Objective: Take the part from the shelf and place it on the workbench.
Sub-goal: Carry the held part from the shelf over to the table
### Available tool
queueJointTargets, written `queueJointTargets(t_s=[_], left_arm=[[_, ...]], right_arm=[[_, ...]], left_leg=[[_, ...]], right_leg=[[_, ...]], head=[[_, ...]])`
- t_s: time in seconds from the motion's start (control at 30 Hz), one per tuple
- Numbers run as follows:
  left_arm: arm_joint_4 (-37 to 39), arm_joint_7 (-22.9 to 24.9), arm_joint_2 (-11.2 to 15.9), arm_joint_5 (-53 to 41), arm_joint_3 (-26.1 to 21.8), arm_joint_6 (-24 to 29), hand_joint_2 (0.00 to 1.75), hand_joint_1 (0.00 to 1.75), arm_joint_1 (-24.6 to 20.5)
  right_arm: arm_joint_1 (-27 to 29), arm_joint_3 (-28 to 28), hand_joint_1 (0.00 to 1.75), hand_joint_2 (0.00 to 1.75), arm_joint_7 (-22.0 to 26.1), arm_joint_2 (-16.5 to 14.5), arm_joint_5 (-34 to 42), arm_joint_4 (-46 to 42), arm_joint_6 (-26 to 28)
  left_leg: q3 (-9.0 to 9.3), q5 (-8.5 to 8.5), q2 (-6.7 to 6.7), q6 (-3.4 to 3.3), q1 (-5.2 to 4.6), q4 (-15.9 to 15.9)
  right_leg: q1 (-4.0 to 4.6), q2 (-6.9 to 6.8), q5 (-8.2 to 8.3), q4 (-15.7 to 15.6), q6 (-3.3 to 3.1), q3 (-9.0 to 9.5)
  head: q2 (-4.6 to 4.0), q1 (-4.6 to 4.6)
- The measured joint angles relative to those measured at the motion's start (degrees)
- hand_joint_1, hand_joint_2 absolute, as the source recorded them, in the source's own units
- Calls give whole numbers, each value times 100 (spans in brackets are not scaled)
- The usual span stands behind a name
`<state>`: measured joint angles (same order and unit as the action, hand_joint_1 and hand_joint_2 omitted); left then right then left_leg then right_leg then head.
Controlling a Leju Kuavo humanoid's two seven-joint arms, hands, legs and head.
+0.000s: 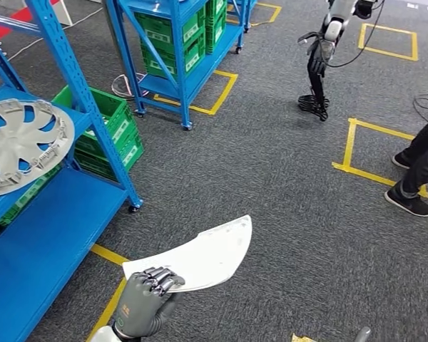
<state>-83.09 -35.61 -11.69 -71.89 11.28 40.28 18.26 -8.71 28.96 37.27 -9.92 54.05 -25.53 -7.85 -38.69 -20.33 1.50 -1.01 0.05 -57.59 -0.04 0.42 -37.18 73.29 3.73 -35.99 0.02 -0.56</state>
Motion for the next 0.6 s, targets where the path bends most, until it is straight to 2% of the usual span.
queueJointTargets(t_s=[0.03, 0.1, 0.13, 0.17, 0.23, 0.27, 0.3, 0.33, 0.4, 0.43, 0.47, 0.5, 0.53, 0.57, 0.6], left_arm=[[0, 0, 0, 0, 1, 0, 175, 175, -1], [1, 1, 0, 0, 2, 0, 175, 175, 0], [0, 1, 2, 1, 3, 1, 175, 175, 0], [0, 2, 5, 3, 4, 1, 175, 175, 0], [-1, 6, 12, 13, 8, 1, 175, 175, 0], [-1, 11, 17, 24, 14, 0, 175, 175, -2], [-1, 20, 23, 36, 20, 0, 175, 175, -1], [-1, 37, 30, 52, 26, 0, 175, 175, -1], [1, 100, 48, 103, 44, 0, 175, 175, 0], [2, 140, 58, 133, 59, 0, 175, 175, -1], [3, 174, 72, 160, 79, 0, 175, 175, -3], [3, 199, 84, 183, 99, 0, 175, 175, -5], [4, 213, 93, 203, 119, 0, 175, 175, -9], [4, 220, 101, 221, 133, 0, 175, 175, -14], [3, 224, 106, 241, 143, 0, 175, 175, -18]], right_arm=[[0, 0, 0, 175, 0, 0, 0, 4, 2], [-21, -1, 0, 175, 0, -6, 1, 7, 7], [-33, -1, 0, 175, 0, -12, 3, 8, 9], [-43, -2, 0, 175, 0, -18, 4, 9, 10], [-44, -2, 0, 175, 0, -22, 12, 11, 13], [-42, -1, 0, 175, 0, -21, 19, 11, 15], [-40, -1, 0, 175, 0, -20, 29, 12, 17], [-42, 0, 0, 175, 0, -20, 39, 13, 19], [-53, 0, 0, 175, 0, -22, 49, 13, 21], [-53, 0, 0, 175, 0, -23, 50, 13, 25], [-49, 0, 0, 175, 0, -23, 49, 13, 30], [-42, 0, 0, 175, 0, -22, 50, 13, 38], [-37, 0, 0, 175, 0, -22, 50, 14, 46], [-35, 0, 0, 175, 0, -24, 49, 14, 54], [-35, -1, 0, 175, 0, -31, 51, 15, 61]], left_leg=[[-23, 22, 55, 9, 1, 0], [-56, 77, 149, 57, -3, -5], [-54, 106, 189, 88, -4, -10], [-47, 139, 228, 125, -3, -11], [-22, 224, 313, 199, 15, 17], [-28, 213, 310, 242, 31, 21], [-49, 97, 253, 278, 43, -35], [-100, -137, 160, 308, 49, -206], [-263, -780, -44, 332, 47, -874], [-331, -1010, -91, 326, 37, -1241], [-342, -1107, -115, 308, 25, -1495], [-267, -1080, -128, 277, 9, -1572], [-84, -970, -151, 230, -13, -1438], [191, -846, -222, 172, -42, -1132], [524, -779, -350, 105, -78, -724]], right_leg=[[-18, -33, 154, -303, 18, 201], [-51, -225, 470, -1118, 51, 701], [-49, -310, 578, -1383, 48, 840], [-39, -362, 635, -1499, 25, 885], [-6, -298, 722, -1491, -68, 794], [-7, -253, 771, -1494, -122, 750], [-11, -202, 840, -1499, -169, 695], [-19, -151, 918, -1507, -212, 630], [-25, -36, 1080, -1507, -263, 462], [-21, 25, 1162, -1507, -274, 364], [-17, 83, 1241, -1507, -276, 258], [-12, 143, 1315, -1508, -272, 155], [-11, 206, 1390, -1508, -265, 57], [-19, 265, 1459, -1508, -257, -24], [-26, 323, 1520, -1509, -243, -89]], head=[[0, 0], [1, -3], [1, -13], [1, -21], [0, -42], [0, -44], [0, -48], [1, -54], [0, -70], [1, -78], [0, -79], [0, -80], [0, -79], [0, -79], [0, -79]])
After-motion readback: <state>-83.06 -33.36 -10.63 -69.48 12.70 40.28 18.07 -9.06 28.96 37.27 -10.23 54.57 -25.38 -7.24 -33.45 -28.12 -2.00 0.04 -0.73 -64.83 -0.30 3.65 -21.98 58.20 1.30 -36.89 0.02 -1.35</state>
